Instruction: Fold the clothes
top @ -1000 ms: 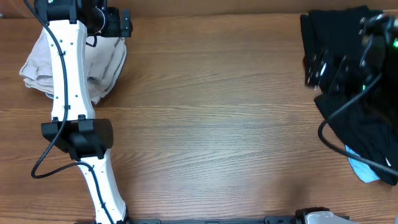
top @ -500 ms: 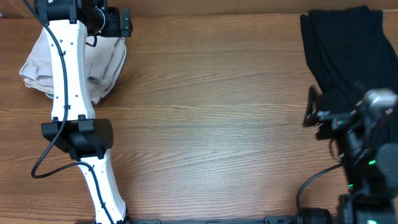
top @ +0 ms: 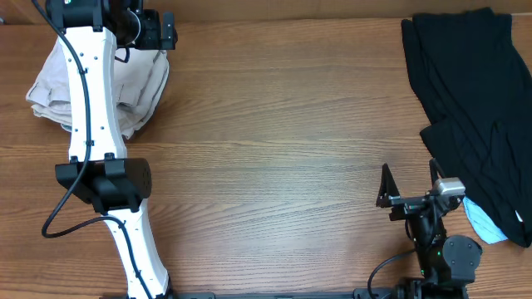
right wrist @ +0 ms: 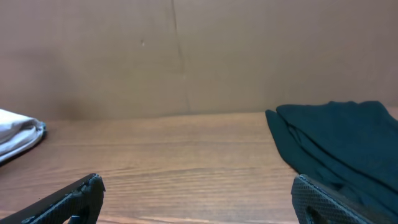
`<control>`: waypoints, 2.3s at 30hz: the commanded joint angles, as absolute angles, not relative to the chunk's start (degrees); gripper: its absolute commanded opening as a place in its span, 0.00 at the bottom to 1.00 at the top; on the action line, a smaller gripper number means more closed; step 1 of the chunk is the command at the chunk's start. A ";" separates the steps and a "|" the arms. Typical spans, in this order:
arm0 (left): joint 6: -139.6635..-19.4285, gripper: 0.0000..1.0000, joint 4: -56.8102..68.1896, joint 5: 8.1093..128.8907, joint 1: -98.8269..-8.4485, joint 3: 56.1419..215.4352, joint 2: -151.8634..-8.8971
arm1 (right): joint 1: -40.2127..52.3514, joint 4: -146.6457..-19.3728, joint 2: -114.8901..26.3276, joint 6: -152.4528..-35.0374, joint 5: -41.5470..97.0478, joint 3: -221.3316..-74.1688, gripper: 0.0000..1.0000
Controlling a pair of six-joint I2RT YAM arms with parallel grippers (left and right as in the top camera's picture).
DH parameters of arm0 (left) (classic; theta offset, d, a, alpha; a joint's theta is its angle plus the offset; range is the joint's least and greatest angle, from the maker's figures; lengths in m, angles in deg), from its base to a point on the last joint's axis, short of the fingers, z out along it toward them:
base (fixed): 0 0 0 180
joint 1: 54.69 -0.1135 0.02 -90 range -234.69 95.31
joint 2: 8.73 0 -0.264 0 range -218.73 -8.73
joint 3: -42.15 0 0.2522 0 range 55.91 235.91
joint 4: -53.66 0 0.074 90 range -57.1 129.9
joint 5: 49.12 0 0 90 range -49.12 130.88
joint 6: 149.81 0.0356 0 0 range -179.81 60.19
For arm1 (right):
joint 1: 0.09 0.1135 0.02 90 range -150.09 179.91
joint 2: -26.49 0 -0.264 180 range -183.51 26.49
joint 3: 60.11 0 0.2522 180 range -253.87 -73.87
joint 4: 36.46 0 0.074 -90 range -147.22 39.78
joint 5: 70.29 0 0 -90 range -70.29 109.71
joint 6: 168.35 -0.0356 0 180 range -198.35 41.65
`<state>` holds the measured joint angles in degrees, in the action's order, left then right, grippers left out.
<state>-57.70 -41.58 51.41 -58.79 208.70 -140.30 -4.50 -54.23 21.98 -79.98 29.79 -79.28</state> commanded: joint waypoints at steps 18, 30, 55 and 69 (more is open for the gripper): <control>-56.59 1.00 -41.53 51.87 -58.63 209.93 -138.36 | -4.72 -53.91 26.33 -80.46 29.86 -74.32 1.00; -56.59 1.00 -41.53 51.89 -58.61 209.91 -138.36 | -4.72 -53.91 26.33 -80.46 29.86 -74.32 1.00; -47.67 1.00 -34.71 48.39 -57.76 200.66 -158.60 | -4.72 -53.91 26.33 -80.46 29.86 -74.32 1.00; -44.59 1.00 -30.36 46.56 -60.49 200.38 -163.45 | -4.72 -53.91 26.33 -80.46 29.86 -74.32 1.00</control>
